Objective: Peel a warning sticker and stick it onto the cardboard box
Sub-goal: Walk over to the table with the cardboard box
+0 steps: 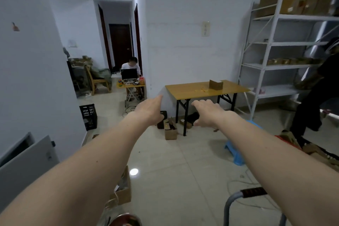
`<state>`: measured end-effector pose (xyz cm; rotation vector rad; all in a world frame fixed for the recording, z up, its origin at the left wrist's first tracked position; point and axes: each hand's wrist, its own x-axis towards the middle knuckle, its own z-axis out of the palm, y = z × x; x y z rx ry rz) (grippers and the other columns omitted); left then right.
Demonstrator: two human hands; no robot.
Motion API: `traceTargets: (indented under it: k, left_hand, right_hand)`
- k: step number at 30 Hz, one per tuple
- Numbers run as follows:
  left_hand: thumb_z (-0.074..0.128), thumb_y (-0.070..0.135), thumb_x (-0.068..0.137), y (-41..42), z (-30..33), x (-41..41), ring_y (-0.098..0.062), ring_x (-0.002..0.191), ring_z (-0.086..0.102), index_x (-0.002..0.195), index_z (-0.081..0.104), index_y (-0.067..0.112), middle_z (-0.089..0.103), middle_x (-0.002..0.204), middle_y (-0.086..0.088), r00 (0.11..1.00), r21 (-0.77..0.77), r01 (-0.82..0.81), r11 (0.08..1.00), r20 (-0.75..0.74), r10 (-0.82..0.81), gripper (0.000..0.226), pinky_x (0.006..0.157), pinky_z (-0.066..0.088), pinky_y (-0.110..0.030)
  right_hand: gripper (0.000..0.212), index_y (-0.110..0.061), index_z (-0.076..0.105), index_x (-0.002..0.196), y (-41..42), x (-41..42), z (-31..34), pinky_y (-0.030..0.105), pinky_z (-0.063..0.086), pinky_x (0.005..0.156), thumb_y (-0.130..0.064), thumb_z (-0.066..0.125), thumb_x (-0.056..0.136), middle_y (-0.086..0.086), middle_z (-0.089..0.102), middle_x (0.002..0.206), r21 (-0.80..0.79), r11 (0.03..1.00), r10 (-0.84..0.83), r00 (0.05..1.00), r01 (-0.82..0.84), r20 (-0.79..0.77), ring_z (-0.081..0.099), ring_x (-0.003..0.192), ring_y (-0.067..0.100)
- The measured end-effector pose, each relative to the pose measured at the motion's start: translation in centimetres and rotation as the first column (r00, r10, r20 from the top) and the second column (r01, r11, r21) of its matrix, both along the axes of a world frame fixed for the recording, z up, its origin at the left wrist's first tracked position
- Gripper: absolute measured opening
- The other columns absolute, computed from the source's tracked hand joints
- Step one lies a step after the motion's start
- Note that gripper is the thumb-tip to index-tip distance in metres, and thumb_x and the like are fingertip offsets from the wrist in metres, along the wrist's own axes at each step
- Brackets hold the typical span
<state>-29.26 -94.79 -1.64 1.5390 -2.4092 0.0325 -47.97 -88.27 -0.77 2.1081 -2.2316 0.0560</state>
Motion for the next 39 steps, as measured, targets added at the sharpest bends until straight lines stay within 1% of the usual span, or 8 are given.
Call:
traceTargets:
  k: [4, 7, 15, 20, 24, 30, 37, 39]
  left_hand:
    - [0.062, 0.019, 0.085, -5.2, -1.5, -3.6, -0.029, 0.105, 0.058, 0.147, 0.017, 0.021, 0.056, 0.122, -0.009, 0.997, -0.003, 0.020, 1.000, 0.069, -0.020, 0.076, 0.080, 0.053, -0.041]
    - [0.062, 0.014, 0.084, -9.9, -2.9, -5.8, -0.029, 0.107, 0.057, 0.146, 0.019, 0.022, 0.055, 0.123, -0.008, 0.994, 0.017, 0.024, 1.000, 0.106, -0.025, 0.076, 0.077, 0.053, -0.039]
    - [0.058, 0.022, 0.087, -24.7, -4.7, -11.7, -0.028, 0.119, 0.053, 0.131, 0.045, 0.013, 0.056, 0.130, -0.008, 0.980, 0.006, 0.094, 0.996, 0.177, -0.094, 0.046, 0.089, 0.048, -0.039]
    - [0.057, 0.021, 0.088, -35.5, -3.3, -13.5, -0.026, 0.113, 0.056, 0.125, 0.052, 0.014, 0.059, 0.124, -0.007, 0.975, -0.025, 0.096, 0.995, 0.204, -0.089, 0.038, 0.081, 0.048, -0.034]
    - [0.051, 0.020, 0.090, -43.9, -1.9, -16.1, -0.025, 0.110, 0.058, 0.123, 0.054, 0.014, 0.060, 0.123, -0.007, 0.980, -0.048, 0.095, 0.994, 0.179, -0.085, 0.034, 0.075, 0.046, -0.032]
    - [0.050, 0.023, 0.092, -52.3, -2.5, -22.0, -0.026, 0.113, 0.055, 0.124, 0.053, 0.010, 0.057, 0.126, -0.009, 0.965, 0.036, 0.192, 0.981, 0.174, -0.195, 0.035, 0.082, 0.048, -0.034]
    - [0.053, 0.023, 0.090, -62.5, -3.9, -29.9, -0.024, 0.100, 0.058, 0.121, 0.056, 0.011, 0.060, 0.123, -0.009, 0.969, 0.023, 0.169, 0.985, 0.181, -0.170, 0.033, 0.080, 0.050, -0.035]
    - [0.052, 0.023, 0.090, -66.0, -3.7, -32.9, -0.025, 0.106, 0.058, 0.121, 0.056, 0.012, 0.059, 0.124, -0.008, 0.972, 0.037, 0.153, 0.988, 0.175, -0.157, 0.034, 0.084, 0.051, -0.036]
  right_hand:
    - [0.065, -0.012, 0.034, 0.138, -6.5, -3.3, -1.4, 0.049, 0.037, 0.102, -0.030, 0.065, 0.084, 0.012, 0.043, 0.140, 0.023, 1.000, -0.007, 1.000, 0.007, 0.001, 0.036, 0.130, 0.034]
    - [0.065, -0.012, 0.034, 0.137, -10.9, -5.3, -3.0, 0.050, 0.036, 0.105, -0.027, 0.066, 0.082, 0.012, 0.041, 0.140, 0.048, 0.999, 0.002, 1.000, -0.001, -0.008, 0.034, 0.130, 0.034]
    - [0.074, -0.016, 0.030, 0.140, -24.4, -11.9, -4.4, 0.050, 0.037, 0.104, -0.034, 0.069, 0.079, 0.011, 0.042, 0.140, 0.042, 0.994, -0.097, 0.995, 0.098, -0.014, 0.035, 0.130, 0.035]
    - [0.072, -0.015, 0.030, 0.140, -34.2, -14.4, -3.3, 0.051, 0.037, 0.104, -0.033, 0.067, 0.081, 0.012, 0.042, 0.140, 0.030, 0.990, -0.135, 0.991, 0.135, 0.012, 0.036, 0.130, 0.034]
    - [0.081, -0.019, 0.020, 0.147, -40.7, -17.1, -2.4, 0.050, 0.035, 0.106, -0.033, 0.066, 0.082, 0.011, 0.036, 0.146, -0.015, 0.986, -0.163, 0.986, 0.164, 0.017, 0.030, 0.135, 0.034]
    - [0.087, -0.023, 0.012, 0.149, -48.5, -21.9, -2.3, 0.050, 0.036, 0.104, -0.032, 0.067, 0.082, 0.010, 0.034, 0.149, -0.010, 0.978, -0.208, 0.977, 0.209, 0.051, 0.029, 0.136, 0.034]
    - [0.088, -0.024, 0.014, 0.149, -58.6, -28.9, -3.8, 0.049, 0.032, 0.110, -0.032, 0.068, 0.080, 0.008, 0.031, 0.152, -0.003, 0.983, -0.182, 0.981, 0.183, 0.072, 0.024, 0.139, 0.032]
    - [0.088, -0.024, 0.014, 0.149, -61.5, -31.7, -3.6, 0.048, 0.031, 0.110, -0.032, 0.069, 0.080, 0.007, 0.030, 0.152, 0.000, 0.985, -0.170, 0.983, 0.170, 0.072, 0.024, 0.139, 0.032]
